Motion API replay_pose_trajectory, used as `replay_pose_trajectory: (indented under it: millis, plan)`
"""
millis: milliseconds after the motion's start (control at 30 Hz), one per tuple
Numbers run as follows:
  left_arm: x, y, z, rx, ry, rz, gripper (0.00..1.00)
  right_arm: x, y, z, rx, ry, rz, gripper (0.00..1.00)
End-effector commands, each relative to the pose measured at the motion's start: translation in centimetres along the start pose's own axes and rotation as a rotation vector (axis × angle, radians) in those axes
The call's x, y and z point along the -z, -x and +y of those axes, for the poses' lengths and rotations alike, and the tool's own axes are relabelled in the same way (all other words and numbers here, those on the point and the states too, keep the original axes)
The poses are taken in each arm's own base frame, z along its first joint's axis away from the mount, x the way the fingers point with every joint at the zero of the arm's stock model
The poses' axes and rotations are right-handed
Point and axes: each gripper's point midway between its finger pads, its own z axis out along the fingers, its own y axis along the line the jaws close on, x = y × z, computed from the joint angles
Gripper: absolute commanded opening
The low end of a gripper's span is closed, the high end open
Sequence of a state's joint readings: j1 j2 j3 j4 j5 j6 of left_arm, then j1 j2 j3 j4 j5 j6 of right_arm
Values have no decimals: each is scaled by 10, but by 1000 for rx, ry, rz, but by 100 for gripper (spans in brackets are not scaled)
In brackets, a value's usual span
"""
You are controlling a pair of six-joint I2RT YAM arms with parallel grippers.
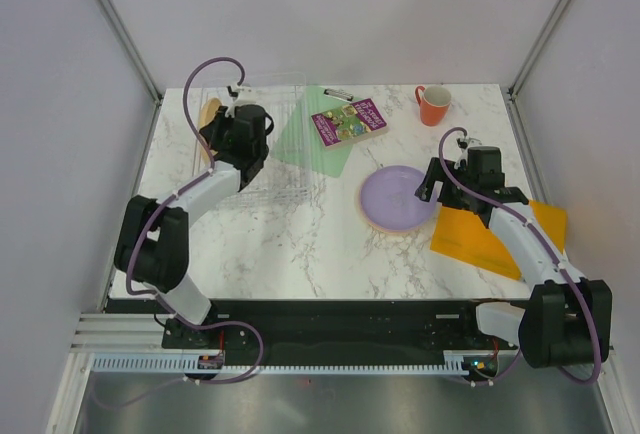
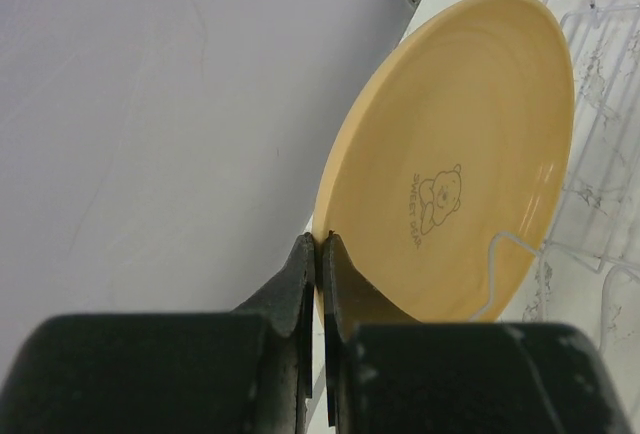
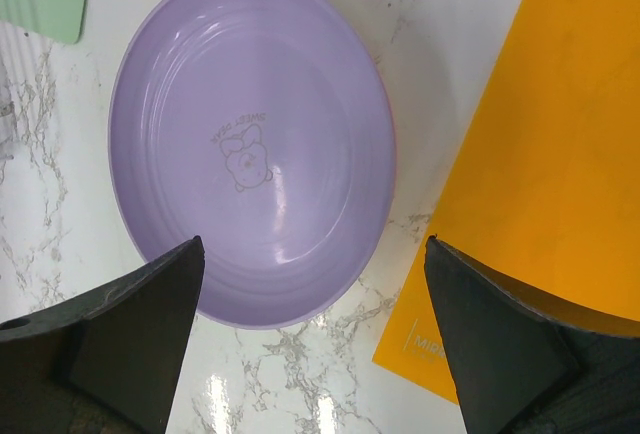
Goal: Unload the plates from the dish rack
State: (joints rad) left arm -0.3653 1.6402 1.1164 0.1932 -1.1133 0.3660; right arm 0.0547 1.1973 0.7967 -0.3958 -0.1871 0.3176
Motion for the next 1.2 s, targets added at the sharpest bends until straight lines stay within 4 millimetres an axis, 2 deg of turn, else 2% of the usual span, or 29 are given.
replay_pose_trajectory:
  millis: [0,200,433,500,567,600,633,667,700,733,800,833,867,900,933,1000,1067,1167]
  plan:
    - [3,35,24,119,98,-62,2,-2,6,3,10,22,-19,98]
    - [12,62,62,130,166,-117,2,1,7,6,14,32,-28,98]
    - [26,83,106,160,216,-151,2,7,12,9,18,39,-42,98]
    - [41,93,118,193,193,-180,2,11,13,11,20,43,-45,98]
    - [56,97,111,183,108,-192,2,16,19,15,21,57,-58,98]
    - [66,106,125,240,79,-206,2,20,22,18,24,70,-72,98]
    - [71,91,109,223,-3,-156,2,24,25,22,21,82,-83,98]
    - [81,94,96,242,-116,-167,2,27,26,27,22,104,-87,98]
    - [93,104,104,322,-197,-183,2,34,29,32,23,125,-105,98]
    - [107,97,77,364,-375,-150,2,38,31,36,17,145,-115,98]
    - [129,93,68,456,-536,-144,2,52,35,54,31,220,-136,98]
    - [146,94,51,521,-671,-130,2,59,38,61,36,247,-151,98]
    - [154,91,43,541,-729,-118,2,69,41,72,46,281,-173,98]
    - [160,78,30,545,-773,-86,2,75,41,80,56,310,-180,98]
    - [174,77,21,595,-862,-60,2,83,45,87,66,331,-199,98]
    - [187,65,1,621,-938,-9,2,98,46,105,82,384,-221,98]
    - [205,59,-16,647,-1022,22,2,108,44,122,87,434,-228,98]
    - [220,54,-32,668,-1072,56,2,116,44,141,94,487,-246,98]
